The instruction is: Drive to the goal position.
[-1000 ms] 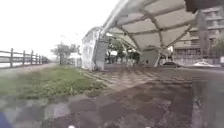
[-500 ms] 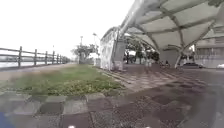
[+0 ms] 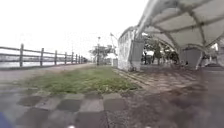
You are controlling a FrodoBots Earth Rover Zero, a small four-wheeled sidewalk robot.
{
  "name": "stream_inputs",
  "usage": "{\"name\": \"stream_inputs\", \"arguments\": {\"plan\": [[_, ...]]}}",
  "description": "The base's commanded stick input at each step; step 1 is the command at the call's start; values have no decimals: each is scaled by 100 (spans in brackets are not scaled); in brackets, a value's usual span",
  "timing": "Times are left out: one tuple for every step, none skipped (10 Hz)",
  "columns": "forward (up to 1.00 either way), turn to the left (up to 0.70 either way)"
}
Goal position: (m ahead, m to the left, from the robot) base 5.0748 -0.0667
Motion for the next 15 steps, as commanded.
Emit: {"name": "stream_inputs", "arguments": {"plan": [[0, 70], [0, 70], [0, 70], [0, 70], [0, 70], [0, 70], [0, 70], [0, 70], [0, 70], [0, 70], [0, 70], [0, 70], [0, 70], [0, 70], [0, 70]]}}
